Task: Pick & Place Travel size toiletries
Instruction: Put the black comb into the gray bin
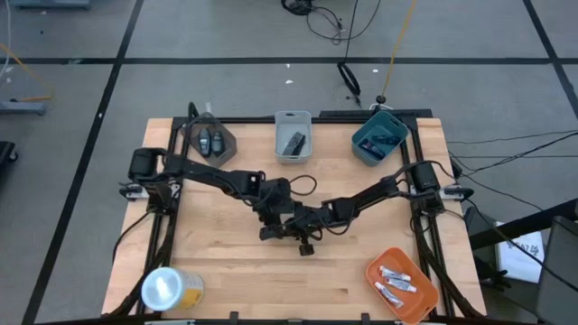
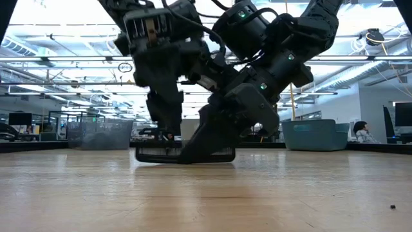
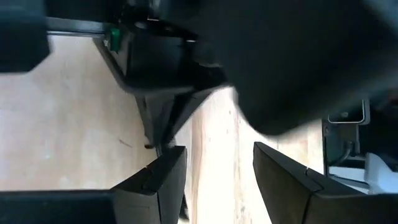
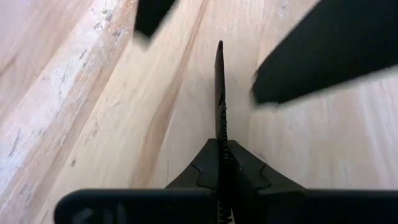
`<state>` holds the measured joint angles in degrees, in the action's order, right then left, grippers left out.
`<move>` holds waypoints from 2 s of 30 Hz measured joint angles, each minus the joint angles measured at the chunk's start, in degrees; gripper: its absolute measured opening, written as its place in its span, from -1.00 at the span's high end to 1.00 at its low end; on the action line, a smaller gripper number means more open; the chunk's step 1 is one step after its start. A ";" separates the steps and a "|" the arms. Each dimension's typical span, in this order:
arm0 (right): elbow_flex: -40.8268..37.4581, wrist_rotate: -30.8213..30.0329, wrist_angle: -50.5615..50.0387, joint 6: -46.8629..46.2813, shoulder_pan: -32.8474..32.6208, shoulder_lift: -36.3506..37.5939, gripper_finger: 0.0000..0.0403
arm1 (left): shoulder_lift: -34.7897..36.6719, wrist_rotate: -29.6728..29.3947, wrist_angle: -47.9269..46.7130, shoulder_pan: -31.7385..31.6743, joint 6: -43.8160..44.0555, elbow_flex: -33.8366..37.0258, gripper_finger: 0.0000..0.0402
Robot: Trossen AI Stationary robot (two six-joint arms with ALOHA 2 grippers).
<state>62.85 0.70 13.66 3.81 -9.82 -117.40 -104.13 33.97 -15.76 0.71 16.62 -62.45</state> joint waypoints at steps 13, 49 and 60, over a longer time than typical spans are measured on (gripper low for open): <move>-0.24 4.01 -7.13 -1.50 -0.33 8.44 0.99 | 18.92 -21.24 -4.16 1.83 -7.20 0.02 0.08; -6.46 6.23 20.26 -9.57 31.11 21.18 0.99 | 41.57 -46.28 17.48 4.02 -12.47 25.27 0.08; 0.94 6.56 17.16 -11.05 37.17 9.91 0.99 | 41.61 -47.33 17.44 2.99 -10.76 27.86 0.08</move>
<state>63.79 7.26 30.82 -7.24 27.34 -107.49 -62.52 -13.36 1.68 3.70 5.85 -34.59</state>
